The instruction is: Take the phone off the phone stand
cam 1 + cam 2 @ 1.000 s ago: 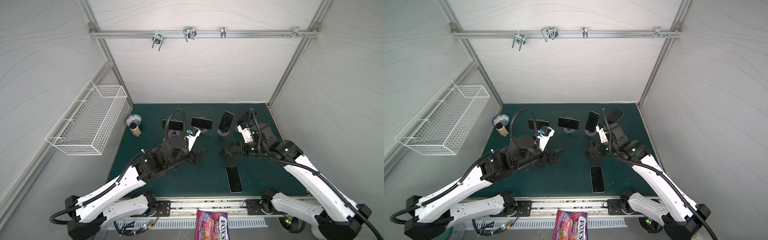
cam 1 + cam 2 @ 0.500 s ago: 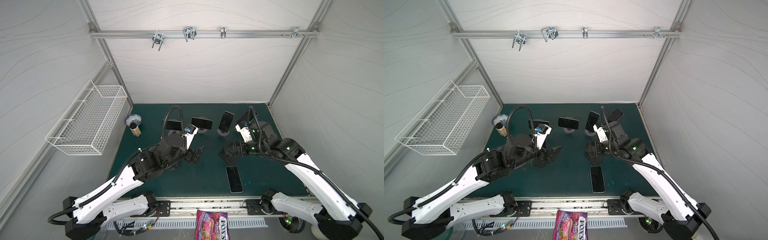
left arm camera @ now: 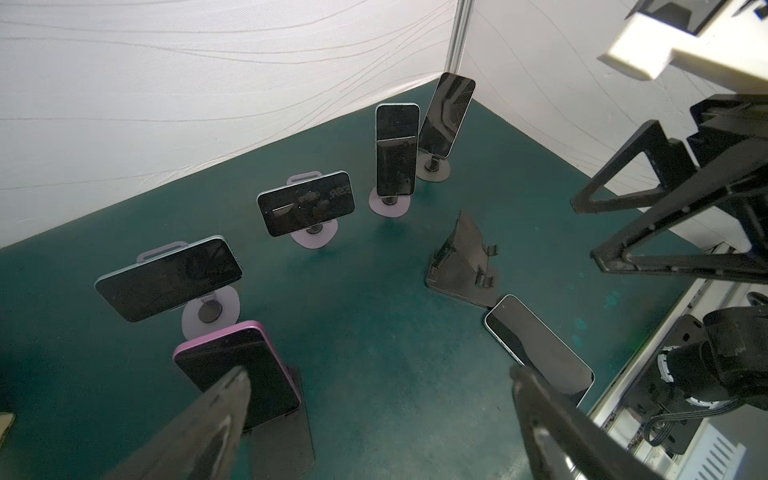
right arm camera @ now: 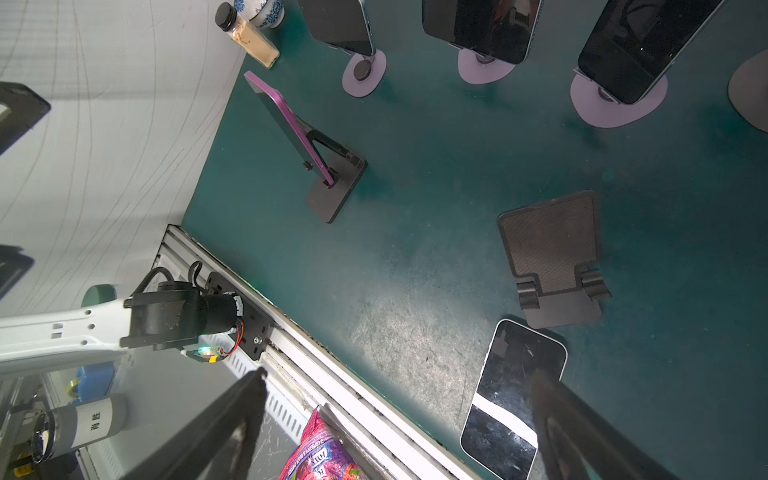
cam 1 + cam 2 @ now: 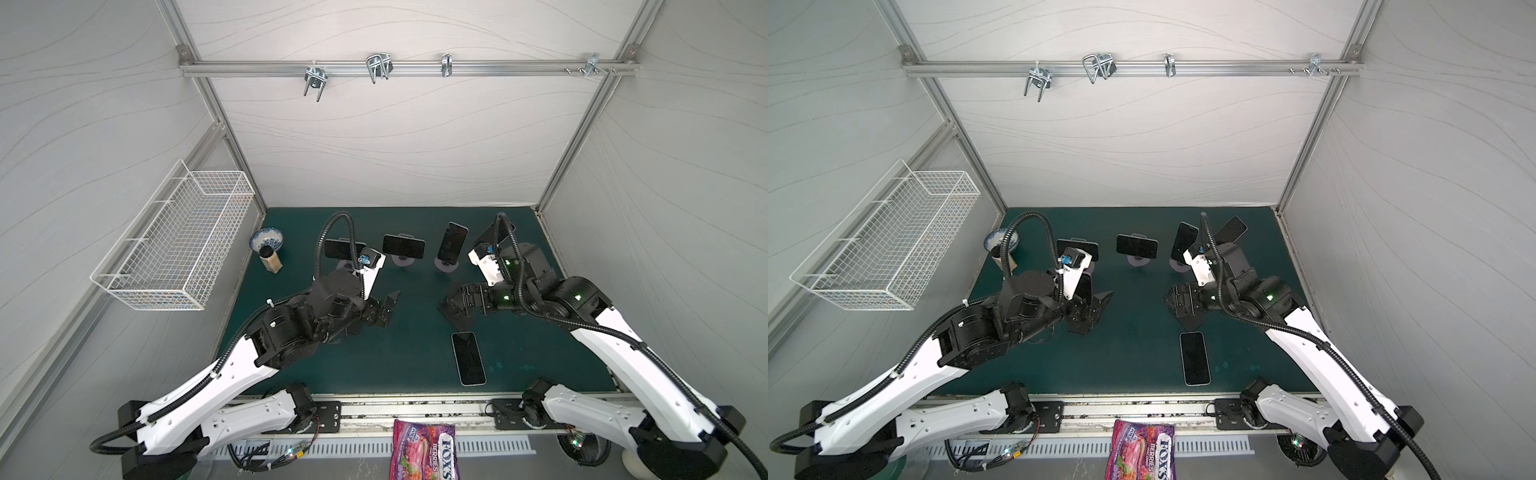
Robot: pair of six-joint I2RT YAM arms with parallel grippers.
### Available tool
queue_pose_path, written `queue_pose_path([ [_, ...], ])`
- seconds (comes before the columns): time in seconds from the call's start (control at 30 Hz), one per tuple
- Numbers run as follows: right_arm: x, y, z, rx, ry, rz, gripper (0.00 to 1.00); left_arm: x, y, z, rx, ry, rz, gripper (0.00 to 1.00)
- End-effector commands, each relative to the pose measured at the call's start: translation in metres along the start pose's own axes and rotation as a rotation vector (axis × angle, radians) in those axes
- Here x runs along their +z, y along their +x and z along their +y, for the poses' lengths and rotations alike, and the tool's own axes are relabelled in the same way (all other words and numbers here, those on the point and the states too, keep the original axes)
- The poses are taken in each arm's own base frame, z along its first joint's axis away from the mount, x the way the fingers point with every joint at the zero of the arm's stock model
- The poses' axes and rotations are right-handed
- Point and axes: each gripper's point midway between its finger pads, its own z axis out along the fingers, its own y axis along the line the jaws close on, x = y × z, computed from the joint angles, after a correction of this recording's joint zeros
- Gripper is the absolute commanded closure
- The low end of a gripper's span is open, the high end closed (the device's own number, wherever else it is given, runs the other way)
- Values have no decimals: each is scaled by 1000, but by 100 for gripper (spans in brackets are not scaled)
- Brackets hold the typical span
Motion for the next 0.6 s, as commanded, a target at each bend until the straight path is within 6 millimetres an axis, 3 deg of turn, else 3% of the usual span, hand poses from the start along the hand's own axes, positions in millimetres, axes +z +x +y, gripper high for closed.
queue_pose_path([
  [0.0, -11, -4, 10, -9, -33, -25, 1, -4, 3, 8, -28, -37, -7, 2],
  [0.37, -15, -6, 29, -65, -88, -30, 3, 4, 27, 18, -76, -49, 91, 4],
  [0.57, -7, -1, 51, -154, -135, -10, 7, 5, 41, 42, -116, -59, 102, 5],
])
